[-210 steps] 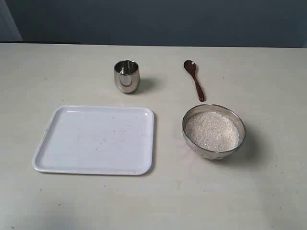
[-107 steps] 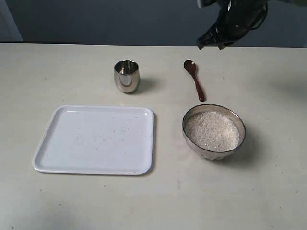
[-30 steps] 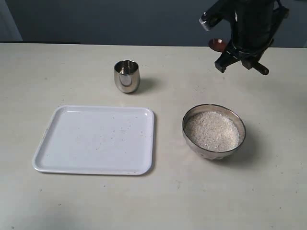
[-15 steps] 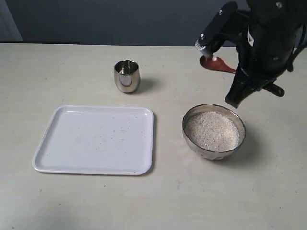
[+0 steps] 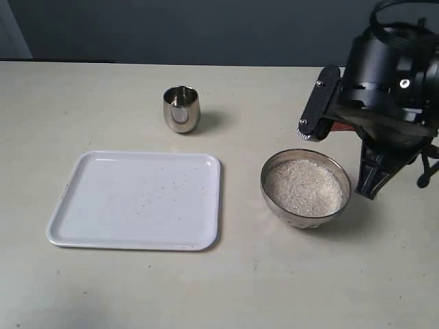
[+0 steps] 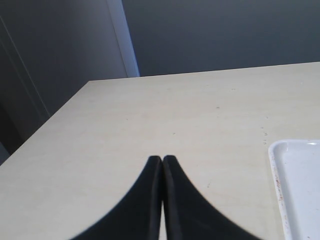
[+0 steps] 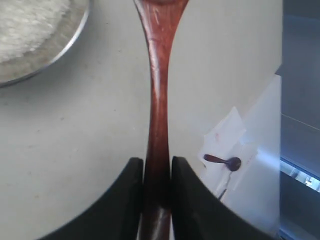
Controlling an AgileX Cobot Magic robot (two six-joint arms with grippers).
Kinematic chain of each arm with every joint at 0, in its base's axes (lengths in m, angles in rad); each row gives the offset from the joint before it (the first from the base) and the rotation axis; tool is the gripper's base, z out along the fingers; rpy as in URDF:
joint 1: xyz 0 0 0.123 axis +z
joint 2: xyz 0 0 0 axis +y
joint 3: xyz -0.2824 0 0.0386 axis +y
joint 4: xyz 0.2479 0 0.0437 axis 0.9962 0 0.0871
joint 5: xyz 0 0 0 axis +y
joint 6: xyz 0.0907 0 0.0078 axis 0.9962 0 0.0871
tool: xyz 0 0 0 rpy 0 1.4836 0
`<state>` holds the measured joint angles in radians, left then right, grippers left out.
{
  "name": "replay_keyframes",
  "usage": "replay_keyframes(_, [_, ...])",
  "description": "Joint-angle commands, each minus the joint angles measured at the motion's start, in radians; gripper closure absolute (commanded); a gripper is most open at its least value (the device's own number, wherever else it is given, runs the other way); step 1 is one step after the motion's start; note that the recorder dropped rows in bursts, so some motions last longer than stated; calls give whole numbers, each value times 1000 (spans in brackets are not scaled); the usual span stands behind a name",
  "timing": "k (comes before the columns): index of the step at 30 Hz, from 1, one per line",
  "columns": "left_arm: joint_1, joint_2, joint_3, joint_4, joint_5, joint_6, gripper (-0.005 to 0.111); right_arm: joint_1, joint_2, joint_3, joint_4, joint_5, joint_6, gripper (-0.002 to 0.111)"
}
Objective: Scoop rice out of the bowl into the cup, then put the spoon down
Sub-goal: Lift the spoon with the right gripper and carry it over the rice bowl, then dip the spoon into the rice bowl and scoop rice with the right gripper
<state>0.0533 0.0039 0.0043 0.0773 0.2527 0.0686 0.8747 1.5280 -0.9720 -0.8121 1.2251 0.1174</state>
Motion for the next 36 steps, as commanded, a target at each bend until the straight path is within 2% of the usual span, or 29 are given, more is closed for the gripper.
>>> replay_keyframes(1, [-7, -4, -4, 3, -14, -4, 106, 11, -12, 12, -33, -4, 6, 109])
replay_keyframes(14, [-7, -4, -4, 3, -14, -4, 106, 138, -12, 50, 3, -4, -10, 109])
replay_keyframes(20, [-7, -4, -4, 3, -14, -4, 106, 142, -16, 182, -87, -4, 23, 109])
replay_keyframes(26, [-7, -4, -4, 3, -14, -4, 106, 162, -34, 187, -102, -4, 23, 109])
replay_keyframes(36, [-7, -4, -4, 3, -14, -4, 106, 162, 88, 187, -162, -4, 23, 109])
